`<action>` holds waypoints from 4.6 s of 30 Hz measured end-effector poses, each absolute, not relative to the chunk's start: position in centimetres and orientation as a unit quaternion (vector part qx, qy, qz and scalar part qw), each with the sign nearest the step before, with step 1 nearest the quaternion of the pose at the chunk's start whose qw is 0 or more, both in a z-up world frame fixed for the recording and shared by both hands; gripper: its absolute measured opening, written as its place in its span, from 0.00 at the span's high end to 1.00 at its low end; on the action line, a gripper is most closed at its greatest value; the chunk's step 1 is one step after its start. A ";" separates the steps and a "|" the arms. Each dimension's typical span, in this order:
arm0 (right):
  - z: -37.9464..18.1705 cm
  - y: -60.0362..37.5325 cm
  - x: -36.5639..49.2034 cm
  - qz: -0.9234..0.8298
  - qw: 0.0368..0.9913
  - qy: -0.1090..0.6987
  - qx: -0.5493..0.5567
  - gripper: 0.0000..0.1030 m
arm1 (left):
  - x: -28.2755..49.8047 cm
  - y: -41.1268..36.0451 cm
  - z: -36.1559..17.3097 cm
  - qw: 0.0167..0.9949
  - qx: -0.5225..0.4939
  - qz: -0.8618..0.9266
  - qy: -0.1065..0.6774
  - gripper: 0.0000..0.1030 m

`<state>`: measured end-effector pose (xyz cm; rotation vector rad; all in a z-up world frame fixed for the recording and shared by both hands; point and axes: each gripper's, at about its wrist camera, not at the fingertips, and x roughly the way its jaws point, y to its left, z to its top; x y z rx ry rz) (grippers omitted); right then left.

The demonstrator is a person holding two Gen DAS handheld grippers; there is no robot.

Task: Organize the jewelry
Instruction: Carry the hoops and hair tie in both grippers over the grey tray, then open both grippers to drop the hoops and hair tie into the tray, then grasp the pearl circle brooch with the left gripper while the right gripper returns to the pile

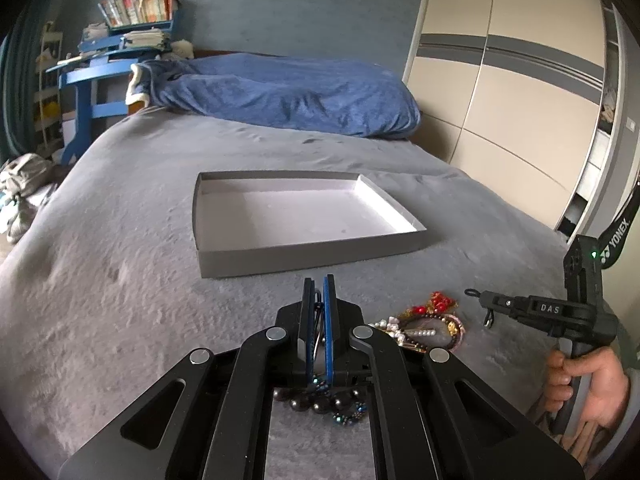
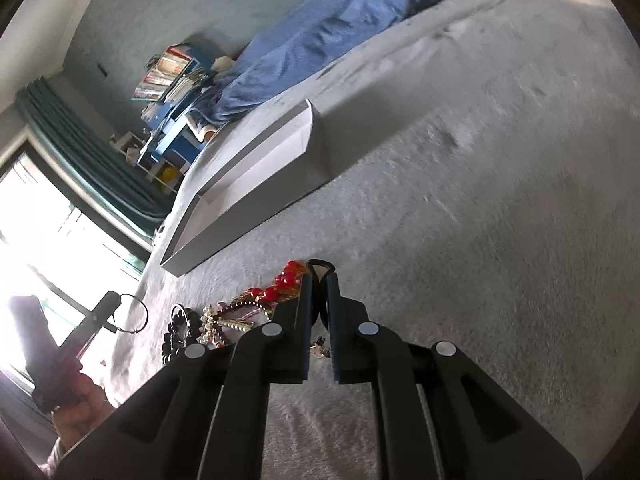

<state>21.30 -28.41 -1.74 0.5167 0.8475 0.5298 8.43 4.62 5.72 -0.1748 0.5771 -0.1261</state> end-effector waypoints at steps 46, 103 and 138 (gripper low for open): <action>4.1 -13.0 36.0 0.295 0.880 0.372 0.009 0.93 | 25.6 8.3 5.1 0.937 -0.071 -0.055 0.336 0.95; 3.5 -20.7 26.1 0.236 0.897 0.369 0.058 0.27 | 13.5 2.2 4.0 0.927 -0.029 -0.111 0.356 0.15; 1.4 -23.3 24.9 0.214 0.888 0.399 0.081 0.25 | 13.8 1.4 4.0 0.926 -0.004 -0.161 0.341 0.60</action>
